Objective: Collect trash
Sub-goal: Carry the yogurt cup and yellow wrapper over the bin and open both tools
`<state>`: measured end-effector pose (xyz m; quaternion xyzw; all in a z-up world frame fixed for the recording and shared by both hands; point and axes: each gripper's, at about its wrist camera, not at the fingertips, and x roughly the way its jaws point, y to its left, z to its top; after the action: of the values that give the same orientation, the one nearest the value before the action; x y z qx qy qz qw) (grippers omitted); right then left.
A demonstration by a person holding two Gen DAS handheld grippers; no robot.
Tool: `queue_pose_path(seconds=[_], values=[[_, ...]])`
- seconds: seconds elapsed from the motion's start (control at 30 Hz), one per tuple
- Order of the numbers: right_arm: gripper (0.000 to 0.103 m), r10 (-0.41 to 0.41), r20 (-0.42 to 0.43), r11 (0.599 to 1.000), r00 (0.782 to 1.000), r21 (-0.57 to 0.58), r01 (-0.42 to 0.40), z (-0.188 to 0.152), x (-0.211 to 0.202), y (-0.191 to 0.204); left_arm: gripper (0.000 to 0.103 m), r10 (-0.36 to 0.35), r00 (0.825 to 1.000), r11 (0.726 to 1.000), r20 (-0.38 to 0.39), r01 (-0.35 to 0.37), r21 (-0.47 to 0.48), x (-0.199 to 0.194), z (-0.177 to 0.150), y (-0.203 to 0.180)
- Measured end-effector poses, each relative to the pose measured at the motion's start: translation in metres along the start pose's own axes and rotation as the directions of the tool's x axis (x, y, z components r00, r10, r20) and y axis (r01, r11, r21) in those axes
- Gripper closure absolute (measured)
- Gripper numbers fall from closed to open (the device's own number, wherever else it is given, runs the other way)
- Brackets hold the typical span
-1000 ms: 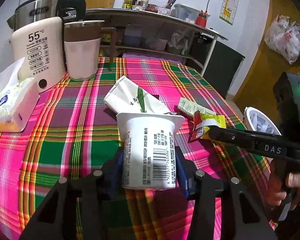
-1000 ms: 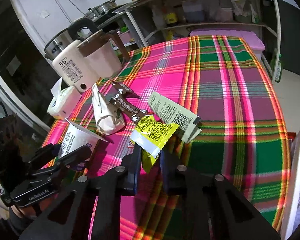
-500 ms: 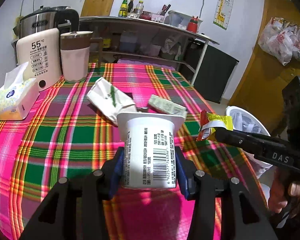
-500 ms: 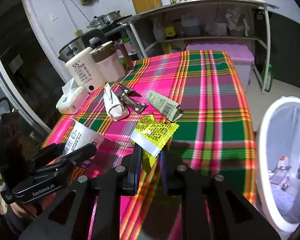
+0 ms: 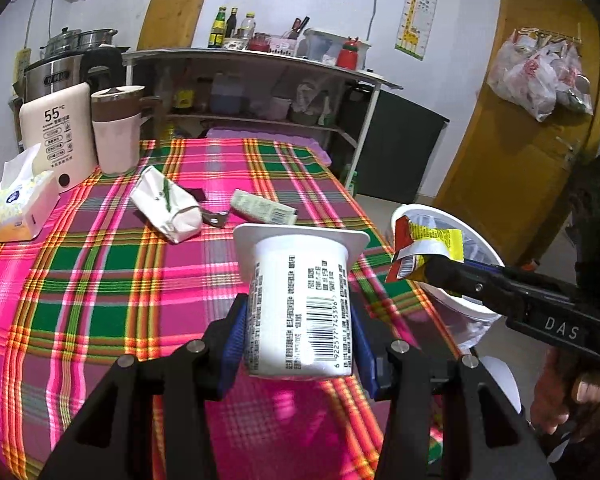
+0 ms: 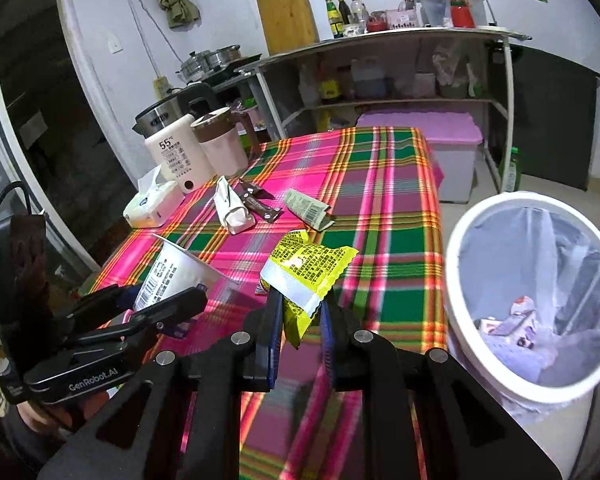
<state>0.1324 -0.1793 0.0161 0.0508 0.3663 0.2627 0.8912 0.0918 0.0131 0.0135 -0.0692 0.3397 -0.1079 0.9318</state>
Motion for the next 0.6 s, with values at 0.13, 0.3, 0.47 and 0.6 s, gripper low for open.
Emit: queue_pose_path(seconds=[0.13,0.3,0.47,0.6], values=[[0.085,-0.01,0.013,1.0,1.0,0.003,0.01,-0.006,-0.014,-0.004,0.053,-0.009,1.0,1.0,0.005,0.009,0.009,-0.006,-0.003,-0.012],[0.085,-0.017,0.025,1.0,1.0,0.013,0.017,-0.011,-0.025,-0.01,0.053,-0.02,1.0,1.0,0.012,0.02,0.019,-0.011,-0.004,-0.024],[0.085,-0.022,0.032,0.999,0.999,0.024,0.022,-0.014,-0.032,-0.016,0.053,-0.027,1.0,0.999,0.013,0.027,0.029,-0.013,-0.005,-0.033],[0.085,-0.03,0.038,0.999,0.999,0.032,0.029,-0.015,-0.038,-0.021,0.053,-0.03,0.999,0.999,0.01,0.03,0.033,-0.01,-0.004,-0.038]])
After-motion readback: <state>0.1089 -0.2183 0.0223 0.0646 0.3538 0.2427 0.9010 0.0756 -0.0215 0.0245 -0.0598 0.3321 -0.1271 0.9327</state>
